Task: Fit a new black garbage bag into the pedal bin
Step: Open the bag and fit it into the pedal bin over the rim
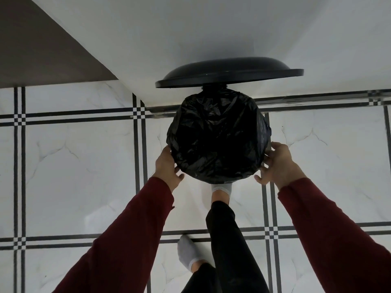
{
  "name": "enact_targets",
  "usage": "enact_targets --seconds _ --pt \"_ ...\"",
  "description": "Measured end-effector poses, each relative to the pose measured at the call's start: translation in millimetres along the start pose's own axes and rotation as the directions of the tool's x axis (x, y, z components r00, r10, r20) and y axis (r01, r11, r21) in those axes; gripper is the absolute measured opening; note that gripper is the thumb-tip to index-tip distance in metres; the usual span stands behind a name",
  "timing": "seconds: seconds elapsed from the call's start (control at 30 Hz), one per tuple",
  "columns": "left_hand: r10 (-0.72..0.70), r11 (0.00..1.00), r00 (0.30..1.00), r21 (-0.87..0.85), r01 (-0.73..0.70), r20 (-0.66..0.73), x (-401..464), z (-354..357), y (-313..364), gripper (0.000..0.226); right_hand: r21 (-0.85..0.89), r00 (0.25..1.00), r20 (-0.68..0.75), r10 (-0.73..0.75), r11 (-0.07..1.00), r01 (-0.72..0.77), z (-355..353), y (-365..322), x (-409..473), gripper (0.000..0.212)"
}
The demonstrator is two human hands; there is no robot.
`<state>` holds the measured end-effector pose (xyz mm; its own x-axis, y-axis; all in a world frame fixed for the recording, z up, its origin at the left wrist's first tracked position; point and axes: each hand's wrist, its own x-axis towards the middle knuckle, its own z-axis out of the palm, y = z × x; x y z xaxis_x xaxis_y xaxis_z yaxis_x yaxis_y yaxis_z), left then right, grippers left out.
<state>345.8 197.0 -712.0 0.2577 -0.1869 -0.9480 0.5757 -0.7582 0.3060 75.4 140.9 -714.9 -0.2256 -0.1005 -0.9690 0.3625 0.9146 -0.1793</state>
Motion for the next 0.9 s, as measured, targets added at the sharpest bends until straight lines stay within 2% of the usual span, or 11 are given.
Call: enact_targets --seconds 0.07,0.13,0.2,0.23,0.3,0.4,0.47,0.53,0.63,0.8,0.9 --pt "0.095 0.986 0.971 0.152 -0.063 -0.219 5 -2 7 0.040 -0.196 0.953 -0.169 -0.252 0.956 0.218 -3 0 -4 0.032" --pt "0.287 0.954 0.895 0.186 -0.235 -0.343 8 -1 15 0.025 -0.381 0.706 -0.320 -0.631 0.768 0.514 2 -4 -9 0.023" --pt "0.429 0.903 0.853 0.173 -0.394 -0.297 5 6 22 0.025 -0.476 0.483 -0.215 -0.849 0.523 0.707 13 -16 -15 0.018" --pt "0.468 0.882 0.848 0.196 -0.429 -0.247 4 11 25 0.029 -0.521 0.438 -0.119 -0.891 0.432 0.736 21 -23 -14 0.019" --pt "0.484 0.854 0.863 0.293 -0.429 -0.147 3 17 30 0.032 -0.620 0.473 0.049 -0.880 0.344 0.705 36 -36 -8 0.033" --pt "0.400 0.876 0.913 0.324 -0.357 -0.076 9 24 39 0.039 -0.738 0.658 0.124 -0.742 0.375 0.561 54 -55 -1 0.049" --pt "0.328 0.910 0.943 0.287 -0.300 -0.054 14 27 45 0.037 -0.757 0.738 0.134 -0.661 0.412 0.507 63 -66 6 0.051" --pt "0.273 0.929 0.962 0.264 -0.261 -0.009 18 29 48 0.036 -0.679 0.795 0.087 -0.601 0.548 0.489 67 -73 6 0.046" --pt "0.252 0.932 0.967 0.262 -0.251 0.030 23 32 52 0.037 -0.325 0.910 0.089 -0.405 0.852 0.411 64 -79 19 0.054" --pt "0.277 0.911 0.959 0.302 -0.280 0.051 26 30 56 0.044 -0.210 0.937 0.149 -0.316 0.916 0.342 62 -87 40 0.065" --pt "0.308 0.893 0.946 0.314 -0.324 0.099 24 30 56 0.041 -0.152 0.937 0.186 -0.297 0.933 0.326 66 -84 35 0.057"
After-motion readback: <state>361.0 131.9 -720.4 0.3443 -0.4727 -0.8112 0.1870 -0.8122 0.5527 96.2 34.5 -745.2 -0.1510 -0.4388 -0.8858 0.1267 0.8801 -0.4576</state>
